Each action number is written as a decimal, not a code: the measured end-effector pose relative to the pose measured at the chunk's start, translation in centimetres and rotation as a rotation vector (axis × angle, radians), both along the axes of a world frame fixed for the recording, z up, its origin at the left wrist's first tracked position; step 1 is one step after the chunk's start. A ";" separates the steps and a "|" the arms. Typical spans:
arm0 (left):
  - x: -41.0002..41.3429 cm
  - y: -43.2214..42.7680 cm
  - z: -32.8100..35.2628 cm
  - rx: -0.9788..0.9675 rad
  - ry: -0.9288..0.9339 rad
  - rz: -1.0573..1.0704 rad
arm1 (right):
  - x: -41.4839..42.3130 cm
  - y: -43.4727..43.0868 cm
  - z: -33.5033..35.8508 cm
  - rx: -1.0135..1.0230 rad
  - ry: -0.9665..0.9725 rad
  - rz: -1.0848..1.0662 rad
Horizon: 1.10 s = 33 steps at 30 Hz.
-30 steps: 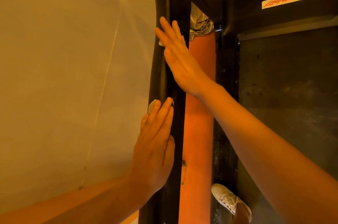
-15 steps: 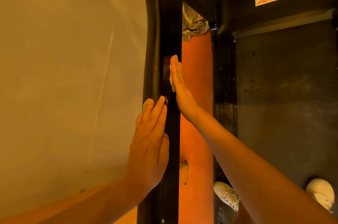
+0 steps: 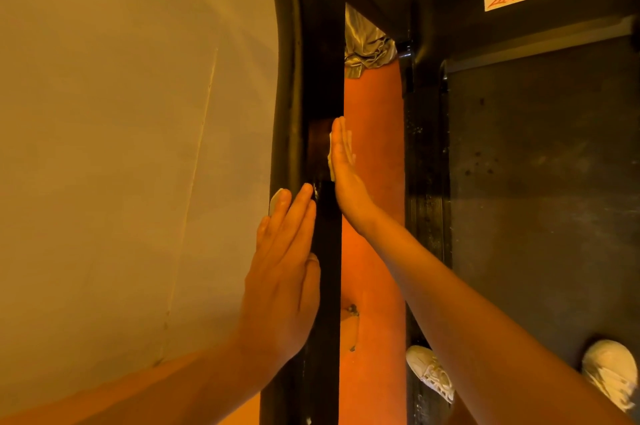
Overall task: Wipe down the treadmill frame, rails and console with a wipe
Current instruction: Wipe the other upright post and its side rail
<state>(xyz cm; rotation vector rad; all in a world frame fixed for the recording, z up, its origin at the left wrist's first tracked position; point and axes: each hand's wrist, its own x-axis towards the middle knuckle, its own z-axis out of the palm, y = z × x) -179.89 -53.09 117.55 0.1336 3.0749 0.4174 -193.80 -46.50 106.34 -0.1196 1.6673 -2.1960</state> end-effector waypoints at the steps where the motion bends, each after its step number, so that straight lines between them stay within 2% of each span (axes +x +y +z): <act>1: 0.0 0.0 0.0 -0.001 -0.003 0.000 | -0.2 0.0 0.0 0.020 -0.015 -0.005; 4: 0.1 -0.1 0.0 -0.001 -0.005 0.004 | -1.2 -0.1 1.4 0.003 -0.045 -0.026; 8: 0.1 -0.2 -0.1 0.011 -0.004 -0.005 | -1.7 -0.6 2.8 -0.072 0.015 -0.020; 10: 0.1 -0.2 -0.1 0.009 -0.010 0.006 | -1.7 -0.5 1.9 -0.030 0.020 -0.031; 14: 0.1 0.0 0.0 0.014 0.000 0.007 | -2.4 0.1 0.5 0.122 -0.091 -0.027; 20: 0.1 -0.3 -0.2 0.031 0.024 -0.015 | -2.3 -0.3 6.3 -0.099 -0.038 -0.052; 24: 0.1 -0.3 -0.1 0.045 0.028 -0.010 | -2.7 -0.4 6.0 -0.031 0.053 -0.041; 29: 0.0 -0.2 0.0 0.018 0.014 -0.008 | -2.6 0.3 4.4 0.024 -0.043 -0.007; 31: 0.0 -0.2 0.1 0.010 0.011 -0.018 | -2.5 0.4 5.9 -0.016 -0.041 -0.022; 33: -0.1 -0.2 0.0 0.000 0.008 -0.030 | -2.1 0.3 7.1 -0.066 0.042 -0.031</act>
